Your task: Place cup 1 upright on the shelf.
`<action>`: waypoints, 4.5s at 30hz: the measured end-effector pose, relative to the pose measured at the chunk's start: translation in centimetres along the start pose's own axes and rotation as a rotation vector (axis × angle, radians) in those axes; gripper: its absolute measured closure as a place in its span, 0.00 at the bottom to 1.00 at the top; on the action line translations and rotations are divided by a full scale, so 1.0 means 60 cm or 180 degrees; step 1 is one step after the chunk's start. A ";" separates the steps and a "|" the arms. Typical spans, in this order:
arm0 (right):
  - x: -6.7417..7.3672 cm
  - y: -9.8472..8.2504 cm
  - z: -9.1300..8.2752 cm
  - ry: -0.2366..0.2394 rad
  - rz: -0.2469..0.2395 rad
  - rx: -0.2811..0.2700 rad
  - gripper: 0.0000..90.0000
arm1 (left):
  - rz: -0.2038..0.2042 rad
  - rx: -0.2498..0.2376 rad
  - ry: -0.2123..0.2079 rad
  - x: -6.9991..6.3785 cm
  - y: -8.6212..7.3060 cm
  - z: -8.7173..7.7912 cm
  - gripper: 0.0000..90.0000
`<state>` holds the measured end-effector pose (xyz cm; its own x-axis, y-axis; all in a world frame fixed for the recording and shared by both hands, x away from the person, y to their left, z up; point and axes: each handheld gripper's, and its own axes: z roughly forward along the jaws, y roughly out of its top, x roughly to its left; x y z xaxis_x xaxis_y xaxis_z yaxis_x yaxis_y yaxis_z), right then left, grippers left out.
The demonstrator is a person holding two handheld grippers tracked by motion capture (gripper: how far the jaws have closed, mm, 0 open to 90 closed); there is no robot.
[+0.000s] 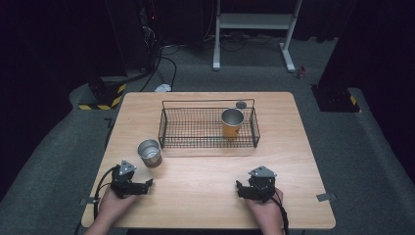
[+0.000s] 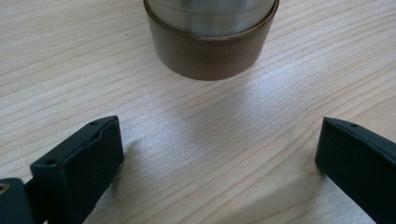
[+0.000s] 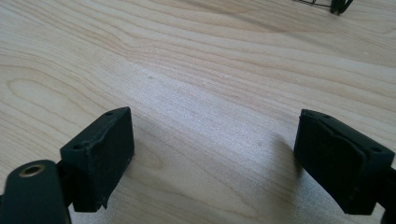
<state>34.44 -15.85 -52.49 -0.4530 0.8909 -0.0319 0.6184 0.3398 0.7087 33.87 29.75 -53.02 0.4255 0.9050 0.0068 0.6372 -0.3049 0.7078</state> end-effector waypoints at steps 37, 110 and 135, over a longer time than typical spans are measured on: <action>-0.002 0.001 0.001 0.0053 0.0041 0.0031 0.14 | -0.0061 -0.0419 -0.0111 0.009 0.040 -0.041 0.01; -0.002 0.001 0.002 0.0056 0.0038 0.0030 0.15 | -0.0024 -0.0969 -0.0029 0.008 0.086 0.028 0.21; -0.002 0.001 0.002 0.0058 0.0035 0.0027 0.14 | -0.0015 -0.1092 -0.0182 -0.011 0.086 -0.002 0.21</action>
<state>34.59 -15.92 -52.53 -0.4577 0.8890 -0.0112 0.6286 0.3326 0.7030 36.83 27.62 -49.30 0.4645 0.8851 -0.0297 0.3903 -0.1744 0.9040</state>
